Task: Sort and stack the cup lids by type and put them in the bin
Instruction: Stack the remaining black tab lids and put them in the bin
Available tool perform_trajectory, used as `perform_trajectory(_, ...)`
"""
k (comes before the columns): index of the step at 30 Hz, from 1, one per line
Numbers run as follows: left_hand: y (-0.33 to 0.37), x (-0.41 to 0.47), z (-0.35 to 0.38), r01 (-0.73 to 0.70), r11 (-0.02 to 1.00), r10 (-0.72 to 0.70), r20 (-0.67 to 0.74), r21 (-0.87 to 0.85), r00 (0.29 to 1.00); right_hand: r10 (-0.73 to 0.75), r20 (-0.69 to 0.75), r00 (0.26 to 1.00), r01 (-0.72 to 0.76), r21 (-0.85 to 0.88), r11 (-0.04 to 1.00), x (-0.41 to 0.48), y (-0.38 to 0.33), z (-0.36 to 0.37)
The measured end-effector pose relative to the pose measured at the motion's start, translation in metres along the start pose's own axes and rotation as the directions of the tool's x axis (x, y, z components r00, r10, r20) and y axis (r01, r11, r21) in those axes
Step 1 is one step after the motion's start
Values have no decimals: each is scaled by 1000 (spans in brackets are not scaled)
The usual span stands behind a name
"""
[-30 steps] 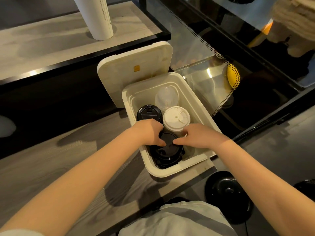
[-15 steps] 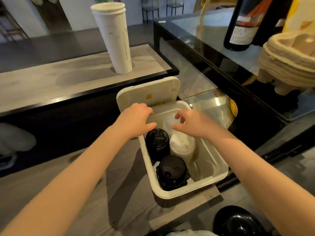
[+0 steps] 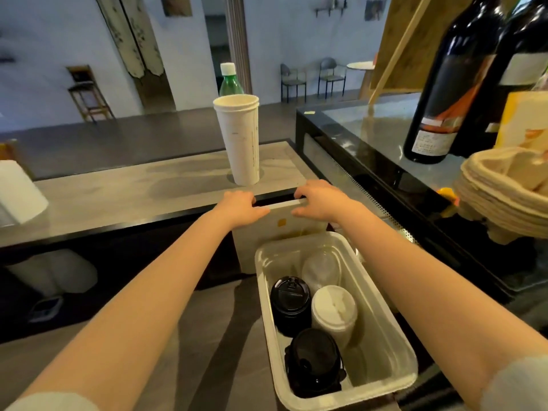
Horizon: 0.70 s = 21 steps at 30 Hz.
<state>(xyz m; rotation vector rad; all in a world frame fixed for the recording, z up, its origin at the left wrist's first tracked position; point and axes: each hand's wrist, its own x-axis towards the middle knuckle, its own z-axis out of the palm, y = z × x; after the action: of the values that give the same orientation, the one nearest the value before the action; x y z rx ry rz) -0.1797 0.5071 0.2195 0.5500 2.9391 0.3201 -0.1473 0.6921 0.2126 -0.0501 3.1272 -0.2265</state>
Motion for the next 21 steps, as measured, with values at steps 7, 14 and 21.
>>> perform_trajectory(7, 12, 0, 7, 132, 980, -107, 169, -147, 980, 52, 302, 952, -94, 126, 988, 14, 5, -8)
perform_trajectory(14, 11, -4, 17, 112, 954, -94, 76, -279, 993, -21, 234, 972, -47, 281, 959, 8, 11, -10)
perform_trajectory(21, 17, -21, 15, 44, 950, -70, -74, -309, 995, -27, -13, 1000, 30, 368, 929, -21, 6, -16)
